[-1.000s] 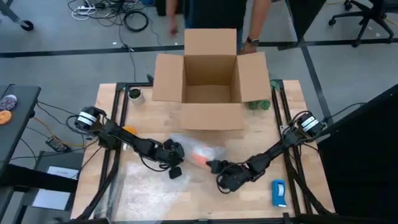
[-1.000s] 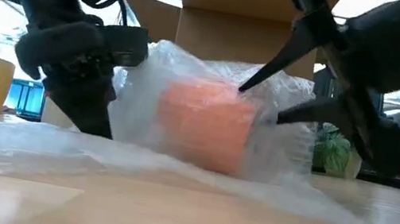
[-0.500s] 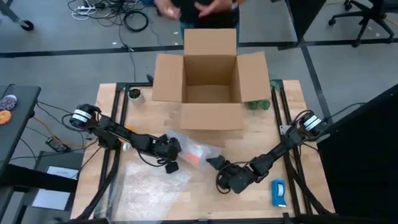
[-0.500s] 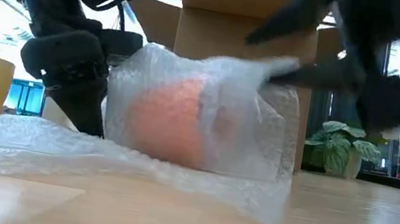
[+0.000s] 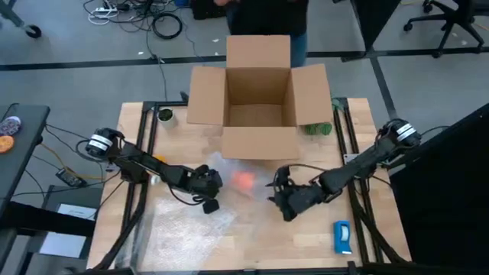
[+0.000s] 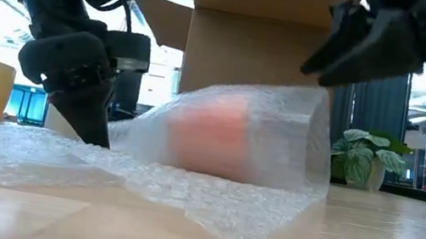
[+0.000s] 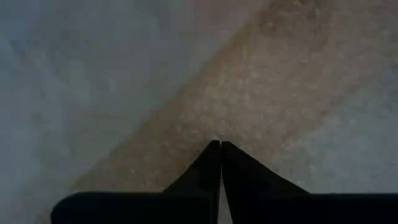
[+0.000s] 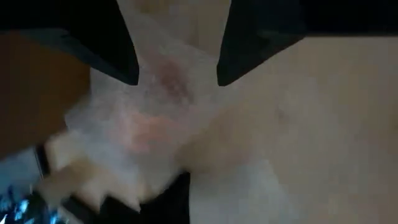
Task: Wrap mug
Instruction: Wrap the orange mug with the bubble wrap
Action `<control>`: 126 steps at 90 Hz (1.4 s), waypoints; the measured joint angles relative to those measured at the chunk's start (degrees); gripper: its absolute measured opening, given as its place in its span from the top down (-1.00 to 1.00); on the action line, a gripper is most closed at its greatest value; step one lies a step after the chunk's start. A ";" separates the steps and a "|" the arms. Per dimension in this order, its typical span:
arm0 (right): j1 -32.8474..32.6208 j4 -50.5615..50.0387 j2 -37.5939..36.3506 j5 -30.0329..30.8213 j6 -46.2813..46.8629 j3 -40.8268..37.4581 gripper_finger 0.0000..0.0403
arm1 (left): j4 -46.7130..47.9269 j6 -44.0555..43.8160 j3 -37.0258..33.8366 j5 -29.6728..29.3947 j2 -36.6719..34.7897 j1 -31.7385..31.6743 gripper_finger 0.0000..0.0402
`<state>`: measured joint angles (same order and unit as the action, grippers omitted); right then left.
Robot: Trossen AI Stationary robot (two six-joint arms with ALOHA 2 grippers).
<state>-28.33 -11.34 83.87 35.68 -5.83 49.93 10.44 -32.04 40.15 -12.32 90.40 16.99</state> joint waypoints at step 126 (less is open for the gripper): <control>16.43 51.00 26.59 -8.92 -55.93 0.09 0.67 | 2.45 -2.90 -2.68 4.63 -1.83 2.51 1.00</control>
<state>-11.90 39.66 110.45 26.77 -61.76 50.02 12.89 -34.94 37.47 -7.69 88.58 19.51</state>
